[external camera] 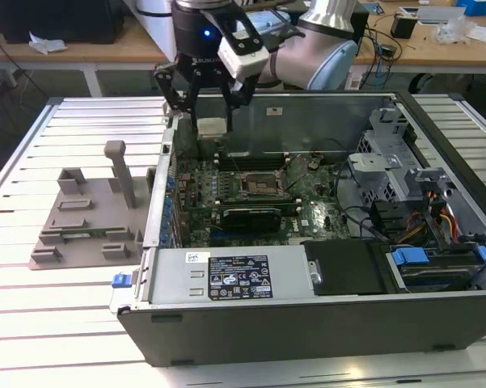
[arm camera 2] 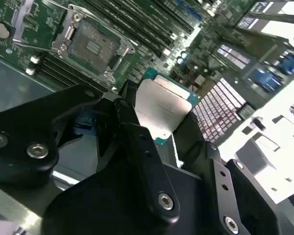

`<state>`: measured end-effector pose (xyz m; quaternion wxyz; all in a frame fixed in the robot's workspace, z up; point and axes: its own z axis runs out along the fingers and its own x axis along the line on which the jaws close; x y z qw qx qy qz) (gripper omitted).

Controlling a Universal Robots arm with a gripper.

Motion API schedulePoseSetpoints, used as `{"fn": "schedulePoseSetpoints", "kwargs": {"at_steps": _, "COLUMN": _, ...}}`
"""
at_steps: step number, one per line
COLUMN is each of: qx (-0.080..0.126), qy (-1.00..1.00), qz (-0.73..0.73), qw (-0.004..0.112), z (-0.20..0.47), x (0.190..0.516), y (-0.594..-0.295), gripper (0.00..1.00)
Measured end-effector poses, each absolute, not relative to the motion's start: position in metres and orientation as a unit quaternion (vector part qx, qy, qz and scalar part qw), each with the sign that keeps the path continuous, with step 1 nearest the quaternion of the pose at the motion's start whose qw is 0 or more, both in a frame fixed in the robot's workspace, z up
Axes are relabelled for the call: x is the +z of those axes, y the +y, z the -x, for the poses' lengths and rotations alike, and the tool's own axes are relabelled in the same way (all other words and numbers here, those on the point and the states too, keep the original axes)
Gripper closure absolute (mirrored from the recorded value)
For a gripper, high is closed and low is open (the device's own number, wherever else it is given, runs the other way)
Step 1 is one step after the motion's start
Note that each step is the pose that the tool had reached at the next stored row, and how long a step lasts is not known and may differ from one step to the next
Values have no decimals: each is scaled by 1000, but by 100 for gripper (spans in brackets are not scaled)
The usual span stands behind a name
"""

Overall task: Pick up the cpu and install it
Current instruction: 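Pick up the cpu and move it towards the insertion slot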

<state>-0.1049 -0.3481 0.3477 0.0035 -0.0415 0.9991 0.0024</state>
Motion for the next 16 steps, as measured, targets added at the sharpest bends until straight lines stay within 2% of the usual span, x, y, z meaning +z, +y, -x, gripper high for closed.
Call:
{"fn": "schedulePoseSetpoints", "kwargs": {"at_steps": 5, "qx": 2, "qy": 999, "qz": 41, "qw": 1, "z": 57, "x": 313, "y": -334, "gripper": 45}}
{"fn": "schedulePoseSetpoints", "kwargs": {"at_steps": 16, "qx": 2, "qy": 999, "qz": 41, "qw": 0, "z": 26, "x": 287, "y": -324, "gripper": 45}}
